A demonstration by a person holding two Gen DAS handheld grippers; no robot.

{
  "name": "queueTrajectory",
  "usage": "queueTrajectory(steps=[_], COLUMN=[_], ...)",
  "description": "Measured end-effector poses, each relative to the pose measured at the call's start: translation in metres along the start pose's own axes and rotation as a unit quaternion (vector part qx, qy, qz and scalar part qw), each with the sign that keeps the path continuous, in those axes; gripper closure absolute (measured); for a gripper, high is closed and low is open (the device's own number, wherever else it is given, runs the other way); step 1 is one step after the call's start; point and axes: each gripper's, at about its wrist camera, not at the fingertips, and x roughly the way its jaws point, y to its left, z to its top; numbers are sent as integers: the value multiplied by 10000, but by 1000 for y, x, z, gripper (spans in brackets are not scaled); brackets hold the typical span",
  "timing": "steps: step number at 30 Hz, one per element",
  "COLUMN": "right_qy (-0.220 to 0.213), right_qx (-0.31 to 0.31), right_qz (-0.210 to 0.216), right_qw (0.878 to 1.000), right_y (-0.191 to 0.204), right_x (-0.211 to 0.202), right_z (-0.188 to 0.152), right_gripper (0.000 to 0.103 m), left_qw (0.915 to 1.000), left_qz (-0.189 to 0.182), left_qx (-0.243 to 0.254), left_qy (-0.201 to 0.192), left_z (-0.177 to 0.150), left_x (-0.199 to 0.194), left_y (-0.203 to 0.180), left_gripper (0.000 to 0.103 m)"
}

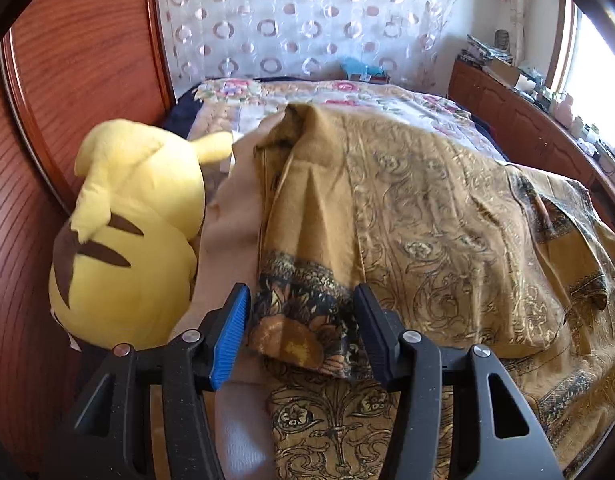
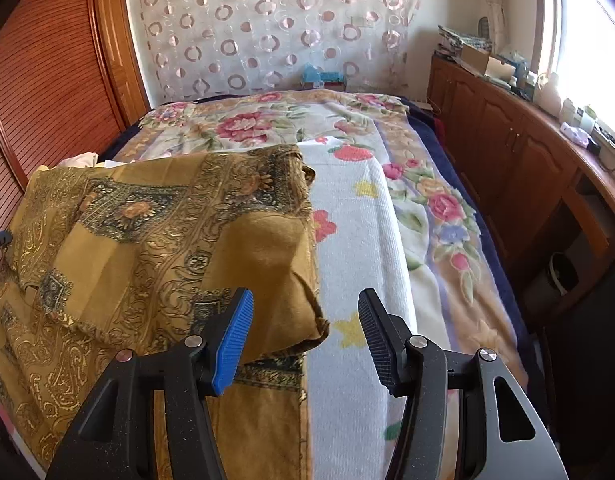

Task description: Fold small clothes

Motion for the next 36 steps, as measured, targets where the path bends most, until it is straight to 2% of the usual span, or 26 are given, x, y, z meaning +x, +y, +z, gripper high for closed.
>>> queueTrajectory(steps=[2,4,8,11,19,22,25,26,28,29,30,33,34,36], right_qy=[78,153,266,304,312,289,273,257,191,168,161,178,202,92], right_qx=[45,92,137,147,197,131,47,1,-118,-196,-314,-505,-536,-503], right_qz=[43,103,81,82,113,153,239,263,310,339,334,307,237,348], right_qw=[10000,9998,9995,9994,9993,9994,9993,9993,9993,9991,9988,9981,9981,9981], right_y=[-3,-6,-7,-6,-7,-5,0,3,7,10,13,20,21,22], right_x=[5,11,20,22,22,22,23,22,20,19,18,17,15,6], right_z=[3,6,10,11,15,16,16,16,15,15,14,16,16,18], right_gripper=[46,46,46,46,46,46,47,49,73,81,94,99,100,100], left_qw=[10000,9999,9990,9984,9985,9982,9984,9986,9985,9986,9985,9986,9986,9985], left_qz=[-28,-26,55,-84,40,-82,-175,-128,-130,-138,-136,-133,-208,-276], left_qx=[8,78,302,443,419,457,467,474,502,503,511,505,484,479], left_qy=[-41,-76,-319,-326,-357,-387,-248,-219,-155,-129,-106,-56,11,29], left_z=[-3,-6,-8,-6,1,-1,-1,-1,-2,-2,-2,-1,-2,-2], left_x=[-1,-5,-19,-22,-25,-28,-22,-21,-17,-15,-13,-7,-5,-6], left_y=[0,-3,-14,-22,-27,-29,-29,-29,-29,-29,-29,-28,-27,-27], left_gripper=[51,69,86,88,88,88,88,87,85,85,85,86,93,98])
